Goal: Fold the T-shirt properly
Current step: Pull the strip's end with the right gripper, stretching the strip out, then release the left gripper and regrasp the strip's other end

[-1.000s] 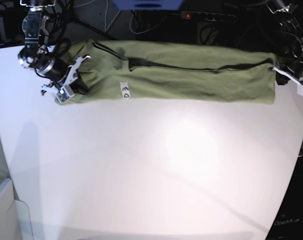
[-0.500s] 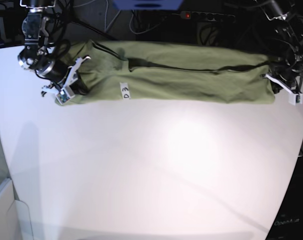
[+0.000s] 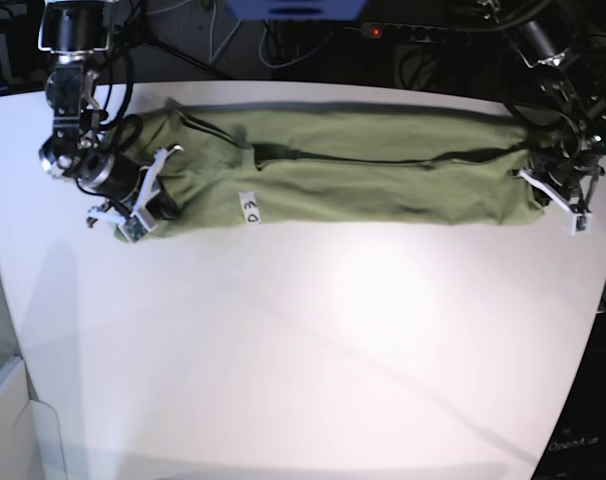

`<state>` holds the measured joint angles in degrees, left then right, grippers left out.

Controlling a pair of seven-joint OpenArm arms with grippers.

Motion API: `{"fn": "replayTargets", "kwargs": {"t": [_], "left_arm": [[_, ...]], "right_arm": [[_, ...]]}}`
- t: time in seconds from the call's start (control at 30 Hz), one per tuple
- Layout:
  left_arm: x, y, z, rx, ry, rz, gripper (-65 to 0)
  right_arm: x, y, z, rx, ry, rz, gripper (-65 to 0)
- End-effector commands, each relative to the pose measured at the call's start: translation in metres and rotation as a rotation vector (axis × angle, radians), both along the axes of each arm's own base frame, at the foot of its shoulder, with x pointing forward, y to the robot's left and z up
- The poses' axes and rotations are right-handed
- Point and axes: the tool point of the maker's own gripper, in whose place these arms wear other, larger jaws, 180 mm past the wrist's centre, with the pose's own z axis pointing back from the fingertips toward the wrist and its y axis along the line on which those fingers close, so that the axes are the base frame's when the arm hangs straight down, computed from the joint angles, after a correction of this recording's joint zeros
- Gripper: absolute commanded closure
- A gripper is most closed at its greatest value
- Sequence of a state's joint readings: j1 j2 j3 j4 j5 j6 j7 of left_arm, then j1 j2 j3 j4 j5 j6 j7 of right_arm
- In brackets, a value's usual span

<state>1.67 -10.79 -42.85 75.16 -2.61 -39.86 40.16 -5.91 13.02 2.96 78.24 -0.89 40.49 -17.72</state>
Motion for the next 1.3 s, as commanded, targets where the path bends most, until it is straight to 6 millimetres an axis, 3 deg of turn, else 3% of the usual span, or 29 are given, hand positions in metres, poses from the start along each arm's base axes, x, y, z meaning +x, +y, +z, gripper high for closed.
{"fn": "replayTargets", "kwargs": {"t": [0.0,0.3,0.53,0.63,0.77,0.97,1.27], "left_arm": [[0.008,0.004,0.009,0.012,-0.023,-0.003,-3.2],[0.042,0.008,0.014,-0.034,-0.057,0.013,-3.2],[0.054,0.011,0.026,-0.027,-0.091,0.012,-3.2],[0.061,0.014,0.041,0.0,-0.127,0.007,-3.2],[0.063,0.014,0.049,0.019,-0.145,0.002,-3.2],[0.049,0.027,0.046,0.023,-0.078,0.041,-3.2],[0.037,0.033,0.044,0.037,-0.065,0.054,-3.2]], "right_arm": [[-0.012,-0.02,-0.019,-0.13,0.106,0.004,-0.4],[0.019,-0.046,-0.021,-0.15,0.118,-0.03,-0.4],[0.022,-0.056,-0.016,-0.169,0.111,-0.036,-0.3],[0.023,-0.057,-0.014,-0.168,0.103,-0.038,-0.3],[0.024,-0.051,0.005,-0.191,0.039,-0.012,-0.3],[0.022,-0.035,0.046,-0.226,-0.086,0.04,-0.7],[0.024,-0.032,0.071,-0.289,-0.123,0.052,-0.7]]}}
